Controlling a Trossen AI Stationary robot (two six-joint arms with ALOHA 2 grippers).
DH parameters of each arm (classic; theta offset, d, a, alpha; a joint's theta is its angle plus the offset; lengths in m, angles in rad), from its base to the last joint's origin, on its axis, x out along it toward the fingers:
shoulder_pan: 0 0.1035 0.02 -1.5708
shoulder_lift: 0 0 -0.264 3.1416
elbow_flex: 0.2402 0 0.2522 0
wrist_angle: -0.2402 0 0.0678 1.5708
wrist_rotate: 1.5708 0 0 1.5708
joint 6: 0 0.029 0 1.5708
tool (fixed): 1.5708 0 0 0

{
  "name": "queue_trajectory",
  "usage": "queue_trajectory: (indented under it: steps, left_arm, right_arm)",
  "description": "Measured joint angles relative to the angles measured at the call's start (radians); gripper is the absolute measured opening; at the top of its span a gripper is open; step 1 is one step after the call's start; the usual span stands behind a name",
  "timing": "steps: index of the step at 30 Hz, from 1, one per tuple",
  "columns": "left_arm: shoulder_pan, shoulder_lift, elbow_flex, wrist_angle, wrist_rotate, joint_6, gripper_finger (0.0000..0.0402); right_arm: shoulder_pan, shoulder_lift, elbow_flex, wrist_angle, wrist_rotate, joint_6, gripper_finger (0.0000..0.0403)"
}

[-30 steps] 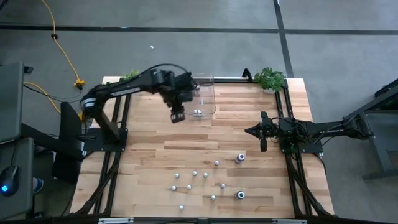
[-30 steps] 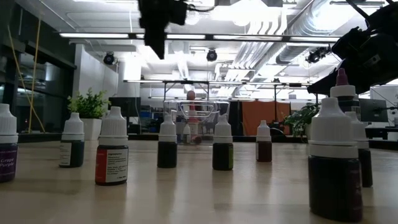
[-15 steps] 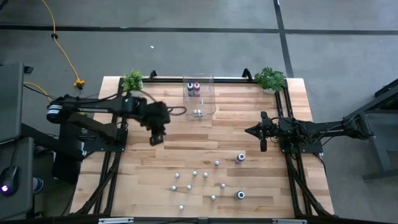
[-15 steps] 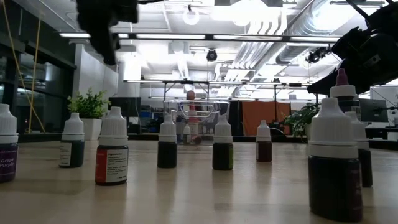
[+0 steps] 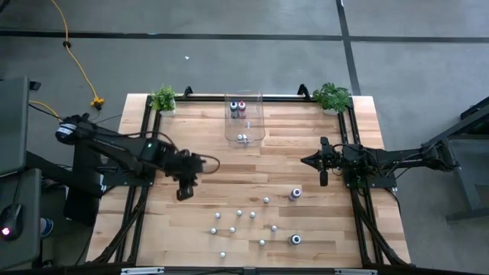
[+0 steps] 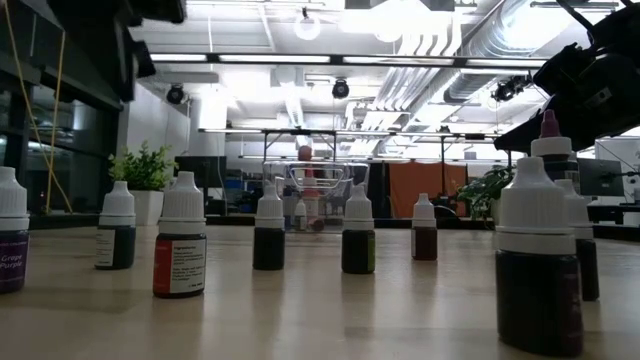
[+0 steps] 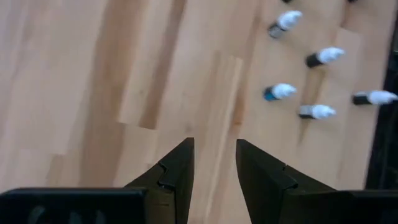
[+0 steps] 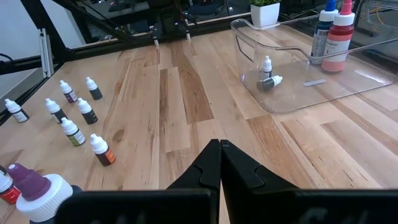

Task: Pick & Place food coloring
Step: Put the small purple food coloring into the transparent bin

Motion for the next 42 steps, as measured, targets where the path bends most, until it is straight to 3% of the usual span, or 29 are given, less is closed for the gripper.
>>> queue_trajectory:
  steps: [11, 18, 33, 38, 42]
  left_arm:
    - [-0.261, 0.005, 0.000, 0.178, -0.009, -0.098, 0.0115]
    - [-0.386, 0.100, 0.000, 0.290, -0.077, -0.109, 0.0115]
    - [-0.396, 0.424, 0.026, 0.429, -0.125, -0.153, 0.0115]
    - [-0.396, 0.443, 0.060, 0.408, -0.091, -0.236, 0.0115]
    - [-0.396, 0.443, 0.127, 0.274, -0.083, -0.288, 0.0115]
  right_arm:
    - [0.000, 0.000, 0.000, 0.000, 0.000, 0.000, 0.0000]
    - [0.000, 0.000, 0.000, 0.000, 0.000, 0.000, 0.0000]
    - [0.000, 0.000, 0.000, 0.000, 0.000, 0.000, 0.0000]
    - [0.000, 0.000, 0.000, 0.000, 0.000, 0.000, 0.0000]
    - [0.000, 0.000, 0.000, 0.000, 0.000, 0.000, 0.0000]
